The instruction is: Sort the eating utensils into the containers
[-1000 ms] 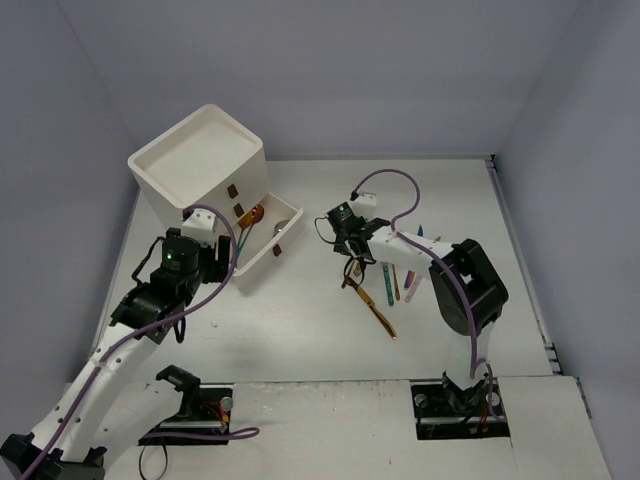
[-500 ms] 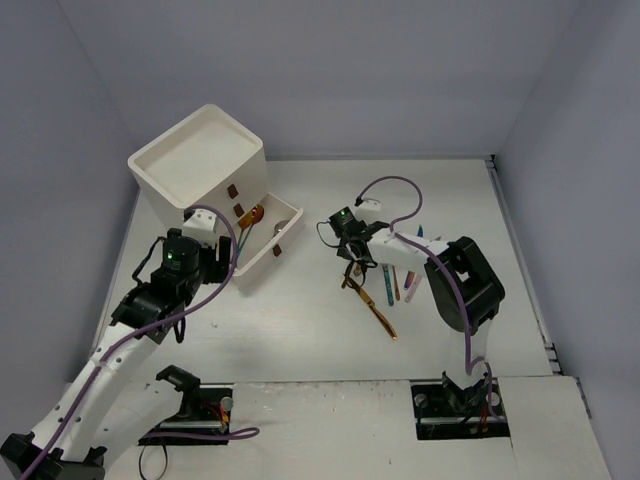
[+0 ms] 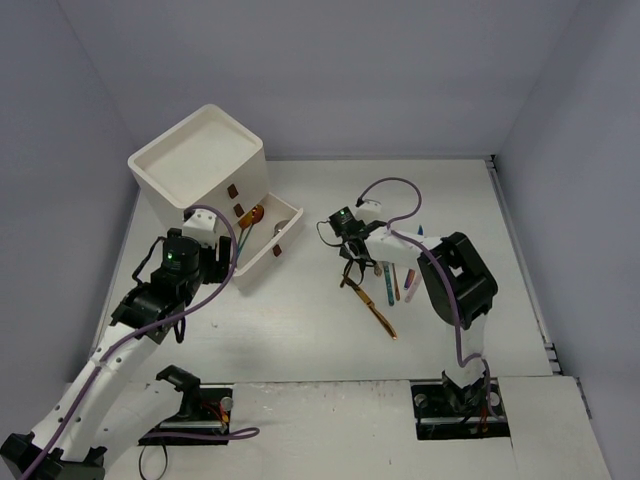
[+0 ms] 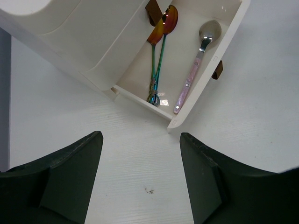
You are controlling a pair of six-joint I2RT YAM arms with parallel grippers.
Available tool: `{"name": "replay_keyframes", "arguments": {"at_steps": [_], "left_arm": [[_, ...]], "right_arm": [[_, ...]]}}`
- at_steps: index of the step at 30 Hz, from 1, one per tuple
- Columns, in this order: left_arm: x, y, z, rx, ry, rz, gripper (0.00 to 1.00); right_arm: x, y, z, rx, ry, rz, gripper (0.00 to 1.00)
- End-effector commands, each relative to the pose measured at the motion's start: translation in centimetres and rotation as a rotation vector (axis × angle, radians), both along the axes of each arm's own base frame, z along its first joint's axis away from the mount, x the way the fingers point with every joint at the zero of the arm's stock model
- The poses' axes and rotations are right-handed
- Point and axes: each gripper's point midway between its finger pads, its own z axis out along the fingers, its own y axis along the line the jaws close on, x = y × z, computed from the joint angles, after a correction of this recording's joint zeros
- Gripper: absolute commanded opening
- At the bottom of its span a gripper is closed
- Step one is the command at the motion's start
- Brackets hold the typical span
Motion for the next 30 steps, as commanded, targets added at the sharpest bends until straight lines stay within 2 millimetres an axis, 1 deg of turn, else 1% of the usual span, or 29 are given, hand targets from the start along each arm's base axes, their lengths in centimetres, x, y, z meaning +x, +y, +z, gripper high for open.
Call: {"name": "replay_keyframes", "arguments": {"at_steps": [1, 2, 3, 5, 8, 9, 10, 13, 16, 17, 19, 22, 24, 30], "left_arm": [[0.8, -0.4, 1.9, -0.038, -0.056, 0.006, 0.64], [0.8, -0.4, 1.9, -0.039, -0.057, 0.005, 0.64], [0.8, -0.3, 1.9, -0.037, -0.057, 0.006, 0.64], [0.8, -0.3, 1.9, -0.036, -0.058, 0.007, 0.64], [0.8, -0.2, 2.0, -0.037, -0.061, 0.011, 0.64], [0.8, -0.3, 2.0, -0.037, -0.061, 0.011, 0.64], [0.8, -0.3, 2.1, -0.04, -0.066, 0.011, 0.64], [0.8, -0.2, 2.1, -0.04, -0.067, 0.011, 0.64], [0.8, -0.2, 2.1, -0.042, -0.069, 0.013, 0.64], [0.8, -0.2, 2.2, -0.042, -0.072, 0.014, 0.64], [0.7, -0.2, 2.3, -0.045, -0.079, 0.014, 0.64], [0.7, -0.1, 2.4, -0.045, -0.084, 0.016, 0.64], [0.7, -0.1, 2.4, -0.046, -0.085, 0.019, 0.64], [0.6, 0.3, 2.7, -0.043, -0.101, 0.036, 0.64]], "right_arm": [[1.6, -0.1, 0.3, -0.011, -0.028, -0.023, 0.1], [1.7, -0.1, 0.4, -0.013, -0.03, -0.02, 0.03], [1.9, -0.1, 0.7, -0.012, -0.036, -0.018, 0.01], [2.2, 0.2, 1.7, -0.003, -0.055, -0.007, 0.0], [2.5, 1.0, 3.9, 0.012, -0.097, 0.017, 0.0], [2.6, 1.3, 4.9, 0.022, -0.117, 0.023, 0.0], [2.7, 1.5, 6.5, 0.036, -0.151, 0.024, 0.0], [2.5, 2.5, 10.6, 0.076, -0.232, 0.041, 0.0], [2.3, 3.4, 13.7, 0.103, -0.293, 0.061, 0.0], [2.1, 4.0, 14.8, 0.119, -0.311, 0.074, 0.0], [2.0, 5.2, 16.2, 0.155, -0.331, 0.104, 0.0], [2.1, 7.6, 18.2, 0.219, -0.361, 0.139, 0.0], [2.3, 9.3, 18.1, 0.248, -0.361, 0.157, 0.0], [3.3, 15.5, 19.4, 0.388, -0.381, 0.212, 0.0]]}}
